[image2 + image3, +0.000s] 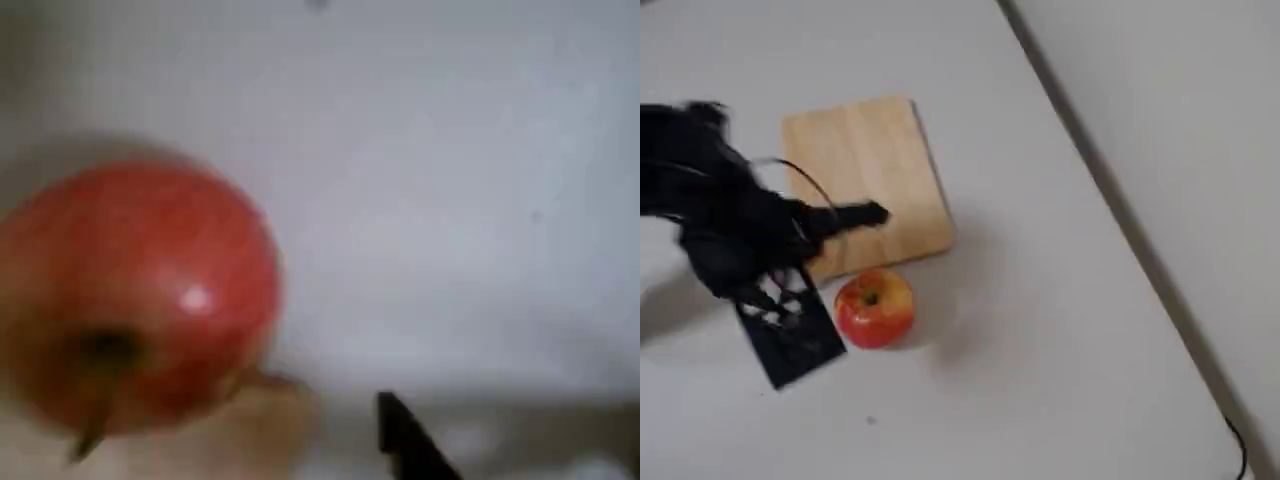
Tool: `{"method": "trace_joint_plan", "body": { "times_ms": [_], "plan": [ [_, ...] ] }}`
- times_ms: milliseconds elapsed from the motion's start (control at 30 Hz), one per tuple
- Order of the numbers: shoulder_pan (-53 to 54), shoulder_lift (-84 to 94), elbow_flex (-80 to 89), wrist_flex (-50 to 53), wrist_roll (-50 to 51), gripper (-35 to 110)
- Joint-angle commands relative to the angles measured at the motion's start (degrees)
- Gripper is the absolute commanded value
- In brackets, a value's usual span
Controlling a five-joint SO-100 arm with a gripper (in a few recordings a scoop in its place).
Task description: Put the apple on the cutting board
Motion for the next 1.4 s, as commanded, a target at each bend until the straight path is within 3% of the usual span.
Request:
{"method": "trace_joint_plan", "body": {
  "times_ms": [0,367,533,800,1100,1367],
  "plan": [
    [1.8,-15.2,-28.1,5.0,0.0,70],
    [-0.4,-25.1,-33.6,4.8,0.4,63],
    [-0.8,-27.3,-34.0,5.1,0.1,46],
    [-1.3,-30.8,-34.0,5.1,0.7,0],
    [-2.9,-24.4,-34.5,5.1,4.4,0],
    [-11.2,-9.9,-34.5,5.2,9.3,0]
  ]
}}
